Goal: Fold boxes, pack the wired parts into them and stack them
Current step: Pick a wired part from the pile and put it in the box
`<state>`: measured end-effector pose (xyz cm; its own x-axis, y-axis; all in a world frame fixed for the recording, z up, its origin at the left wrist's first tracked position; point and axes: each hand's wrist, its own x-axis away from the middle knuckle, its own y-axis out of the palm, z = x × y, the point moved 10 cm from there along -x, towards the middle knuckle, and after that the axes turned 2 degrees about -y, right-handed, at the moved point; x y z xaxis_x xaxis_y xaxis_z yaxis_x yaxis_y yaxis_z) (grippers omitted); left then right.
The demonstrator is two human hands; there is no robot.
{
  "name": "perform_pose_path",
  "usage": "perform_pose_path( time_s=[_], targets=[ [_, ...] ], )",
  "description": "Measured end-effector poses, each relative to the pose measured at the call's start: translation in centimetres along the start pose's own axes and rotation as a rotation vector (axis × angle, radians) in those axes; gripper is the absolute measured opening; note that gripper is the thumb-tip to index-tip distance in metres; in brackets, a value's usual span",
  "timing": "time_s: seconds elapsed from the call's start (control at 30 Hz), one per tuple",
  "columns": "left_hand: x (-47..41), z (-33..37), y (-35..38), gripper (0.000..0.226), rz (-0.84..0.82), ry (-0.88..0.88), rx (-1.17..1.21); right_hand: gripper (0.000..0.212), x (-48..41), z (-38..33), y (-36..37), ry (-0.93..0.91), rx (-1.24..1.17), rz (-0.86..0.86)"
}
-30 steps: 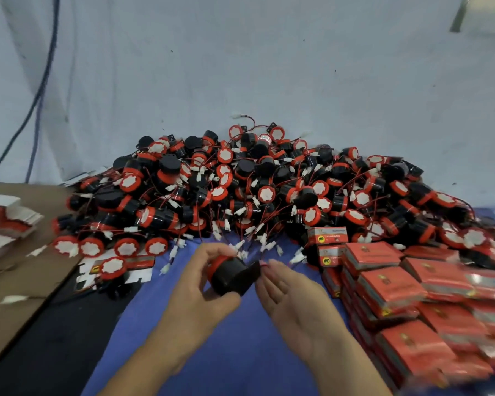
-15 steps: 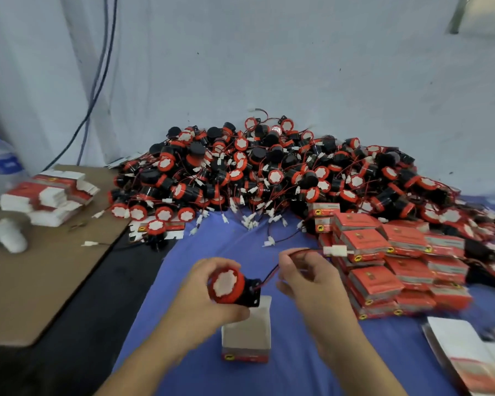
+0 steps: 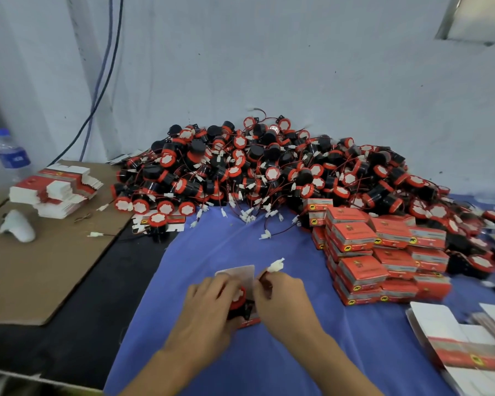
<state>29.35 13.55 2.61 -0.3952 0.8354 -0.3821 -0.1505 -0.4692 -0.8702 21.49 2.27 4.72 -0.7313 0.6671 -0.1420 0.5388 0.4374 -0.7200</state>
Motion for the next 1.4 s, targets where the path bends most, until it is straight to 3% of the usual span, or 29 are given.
perform_pose_path(
  time_s=[0.1,0.23,0.5,0.67,0.9,1.03,1.17,1.27,1.33,1.4],
  targets=[
    [0.2,0.1,0.3,0.032,0.008,-0.049,-0.056,0.023,-0.5,-0.4,-0.4,-0.061,0.022,0.043],
    [0.0,-0.3,0.0,0.021,0.026,-0.126,-0.072,0.031,-1.2,-1.6,-0.1,-0.123,0.130,0.012],
    [-1.4,-1.5,1.2,0.033,0.046,-0.295,-0.190,0.033,-2.5,-3.1,1.5,-0.174,0.325,-0.190],
    [-1.4,-1.8,2.3,0.029,0.027,-0.230,-0.125,0.008,-1.8,-3.4,3.0,-0.309,0.357,-0.369],
    [-1.9,-0.7,1.5,0.019,0.052,-0.106,-0.111,0.015,-2.9,-3.9,3.8,-0.271,0.665,-0.319],
    [-1.1,-0.4,2.6,0.020,0.043,-0.076,-0.126,0.022,-3.6,-3.4,3.5,-0.096,0.572,-0.246],
    [-0.6,-1.2,2.6,0.014,0.082,-0.096,-0.009,0.023,-3.3,-4.6,4.0,-0.080,0.536,-0.219],
    [-0.1,-1.6,2.1,0.022,0.093,-0.065,0.088,0.010,-3.7,-4.0,4.5,-0.010,0.402,-0.240],
    [0.0,-2.1,2.8,0.016,0.051,-0.060,0.190,0.011,-3.9,-4.1,4.9,-0.032,0.403,-0.257],
    [-0.2,-3.4,4.5,0.030,-0.054,-0.146,0.303,0.017,-3.9,-4.0,5.1,-0.031,0.398,-0.235]
  ],
)
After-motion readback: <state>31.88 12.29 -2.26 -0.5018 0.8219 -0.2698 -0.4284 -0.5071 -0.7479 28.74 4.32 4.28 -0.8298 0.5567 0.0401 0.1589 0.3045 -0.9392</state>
